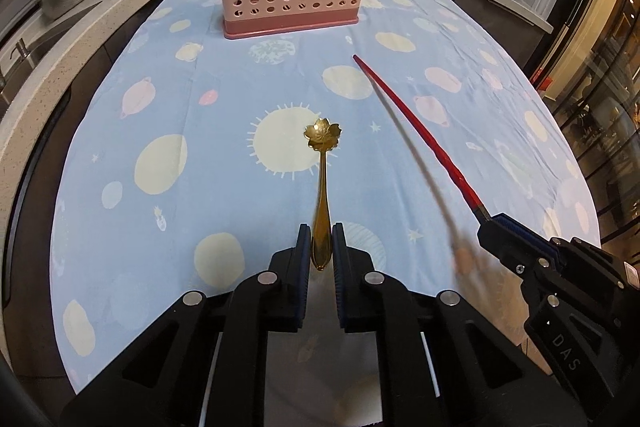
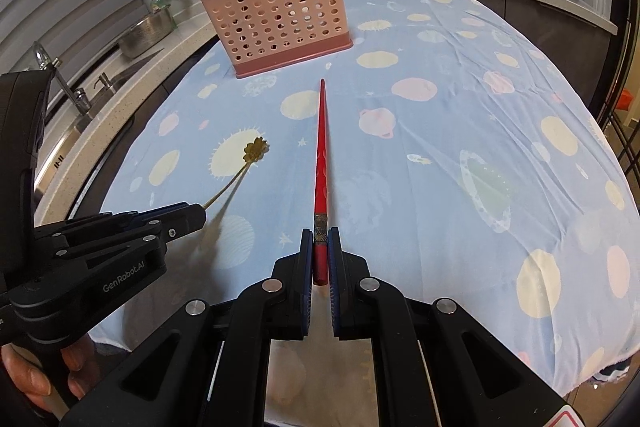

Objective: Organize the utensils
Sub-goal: 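Grasp the gold spoon handle with the left tool while the right tool grasps the last red chopstick, then lift the spoon and chopstick and carry them over the pink holder with both tools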

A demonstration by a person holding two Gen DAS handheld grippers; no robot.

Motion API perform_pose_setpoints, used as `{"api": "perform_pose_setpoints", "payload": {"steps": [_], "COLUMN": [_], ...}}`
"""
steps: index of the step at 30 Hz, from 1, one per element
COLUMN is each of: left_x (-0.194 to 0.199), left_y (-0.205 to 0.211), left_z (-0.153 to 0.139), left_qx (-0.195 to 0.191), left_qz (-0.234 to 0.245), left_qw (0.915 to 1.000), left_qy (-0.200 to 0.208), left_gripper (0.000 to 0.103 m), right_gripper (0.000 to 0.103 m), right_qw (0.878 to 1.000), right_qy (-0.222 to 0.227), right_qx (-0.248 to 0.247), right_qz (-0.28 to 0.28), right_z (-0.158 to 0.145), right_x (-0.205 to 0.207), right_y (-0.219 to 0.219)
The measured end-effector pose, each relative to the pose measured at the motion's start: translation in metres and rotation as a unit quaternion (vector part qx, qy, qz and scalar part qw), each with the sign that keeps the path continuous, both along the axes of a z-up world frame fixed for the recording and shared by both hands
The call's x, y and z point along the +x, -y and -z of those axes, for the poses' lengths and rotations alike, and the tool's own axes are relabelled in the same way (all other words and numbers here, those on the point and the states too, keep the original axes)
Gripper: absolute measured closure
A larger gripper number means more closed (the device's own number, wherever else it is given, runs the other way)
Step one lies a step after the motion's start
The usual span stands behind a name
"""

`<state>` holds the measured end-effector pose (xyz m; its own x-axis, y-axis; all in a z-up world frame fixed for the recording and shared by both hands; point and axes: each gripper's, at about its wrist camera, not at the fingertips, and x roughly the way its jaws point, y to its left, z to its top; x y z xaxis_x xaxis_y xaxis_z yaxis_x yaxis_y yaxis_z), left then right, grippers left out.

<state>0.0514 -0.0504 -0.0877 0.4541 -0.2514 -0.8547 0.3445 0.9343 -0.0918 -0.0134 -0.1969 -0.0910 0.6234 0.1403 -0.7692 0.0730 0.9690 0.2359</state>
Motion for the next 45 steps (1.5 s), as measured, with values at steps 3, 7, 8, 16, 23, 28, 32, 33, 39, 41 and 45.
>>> {"api": "perform_pose_setpoints", "payload": {"steps": [3, 7, 8, 16, 23, 28, 32, 33, 39, 41, 45], "left_x": [-0.002, -0.001, 0.000, 0.007, 0.014, 0.022, 0.033, 0.037, 0.060, 0.068, 0.088], "left_y": [-0.004, -0.010, -0.011, -0.019, -0.018, -0.017, -0.019, -0.020, -0.022, -0.021, -0.021], "left_z": [-0.012, -0.030, -0.034, -0.061, -0.071, -0.082, -0.099, -0.104, -0.137, -0.149, -0.173], "left_qx": [-0.008, -0.020, -0.024, -0.041, -0.038, -0.038, -0.042, -0.043, -0.055, -0.057, -0.066], "left_qz": [-0.005, -0.011, -0.012, -0.019, -0.017, -0.018, -0.022, -0.023, -0.026, -0.026, -0.027], "left_qw": [0.9999, 0.9994, 0.9993, 0.9977, 0.9972, 0.9967, 0.9953, 0.9949, 0.9911, 0.9895, 0.9861], "left_qy": [0.010, 0.024, 0.027, 0.050, 0.062, 0.070, 0.084, 0.089, 0.118, 0.131, 0.150], "left_gripper": [0.093, 0.093, 0.094, 0.102, 0.102, 0.102, 0.102, 0.102, 0.102, 0.102, 0.102], "right_gripper": [0.096, 0.096, 0.096, 0.096, 0.096, 0.096, 0.096, 0.096, 0.096, 0.096, 0.096], "right_qw": [1.000, 0.999, 0.999, 0.997, 0.995, 0.992, 0.989, 0.988, 0.981, 0.978, 0.972], "right_qy": [0.014, 0.035, 0.041, 0.078, 0.100, 0.124, 0.149, 0.156, 0.195, 0.209, 0.234], "right_qx": [0.004, 0.009, 0.010, 0.018, 0.023, 0.021, 0.018, 0.018, 0.015, 0.015, 0.018], "right_qz": [-0.003, -0.003, -0.002, 0.004, 0.002, -0.001, 0.000, 0.001, 0.005, 0.006, 0.006], "right_z": [-0.012, -0.030, -0.035, -0.068, -0.086, -0.106, -0.127, -0.133, -0.167, -0.179, -0.202], "right_x": [-0.001, -0.002, -0.001, 0.004, 0.013, 0.023, 0.036, 0.040, 0.067, 0.078, 0.097], "right_y": [-0.001, -0.001, 0.000, 0.007, 0.008, 0.009, 0.014, 0.016, 0.028, 0.032, 0.038]}}
